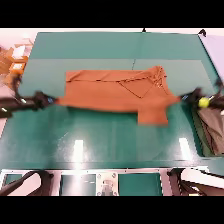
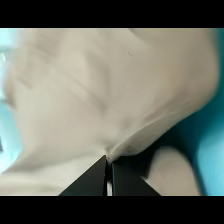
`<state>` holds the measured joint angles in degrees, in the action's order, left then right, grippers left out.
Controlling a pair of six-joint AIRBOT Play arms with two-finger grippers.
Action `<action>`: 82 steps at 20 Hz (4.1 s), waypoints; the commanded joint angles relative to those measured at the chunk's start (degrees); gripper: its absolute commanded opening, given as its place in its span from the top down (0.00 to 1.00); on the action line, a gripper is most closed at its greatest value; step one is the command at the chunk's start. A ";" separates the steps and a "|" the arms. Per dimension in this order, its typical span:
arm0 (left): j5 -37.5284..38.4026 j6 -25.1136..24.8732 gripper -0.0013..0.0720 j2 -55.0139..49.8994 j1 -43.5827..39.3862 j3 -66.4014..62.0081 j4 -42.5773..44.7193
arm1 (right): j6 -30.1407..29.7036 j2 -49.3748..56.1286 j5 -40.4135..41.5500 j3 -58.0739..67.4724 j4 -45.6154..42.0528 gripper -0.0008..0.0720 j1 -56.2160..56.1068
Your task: Fold the shirts.
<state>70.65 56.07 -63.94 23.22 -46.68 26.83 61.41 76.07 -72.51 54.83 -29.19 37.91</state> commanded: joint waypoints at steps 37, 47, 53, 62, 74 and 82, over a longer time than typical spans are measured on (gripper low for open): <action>-23.12 -1.90 0.96 -38.84 -14.34 -42.29 1.22 | -2.69 26.18 30.95 26.93 10.47 0.97 -20.70; 4.39 15.72 0.96 -37.55 -14.36 -45.88 35.34 | 6.47 22.12 7.15 27.04 -21.33 0.97 -14.64; 1.70 16.52 0.95 -37.75 -14.88 -39.41 35.76 | 7.61 21.62 7.85 21.77 -26.01 0.97 -15.19; 3.67 20.28 0.44 -37.77 -18.86 -38.27 37.57 | 12.02 21.66 5.22 24.09 -25.97 0.55 -15.91; -1.07 29.31 0.44 6.86 -10.86 9.66 36.17 | 18.25 -9.92 -5.16 -15.08 -27.61 0.59 0.48; -26.95 33.14 0.29 18.58 -21.51 33.53 20.52 | 17.73 -21.53 6.69 -27.67 -23.61 0.58 0.15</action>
<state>55.11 86.35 -47.64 5.85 -19.31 51.07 79.46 56.84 -68.47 29.69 -55.22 37.89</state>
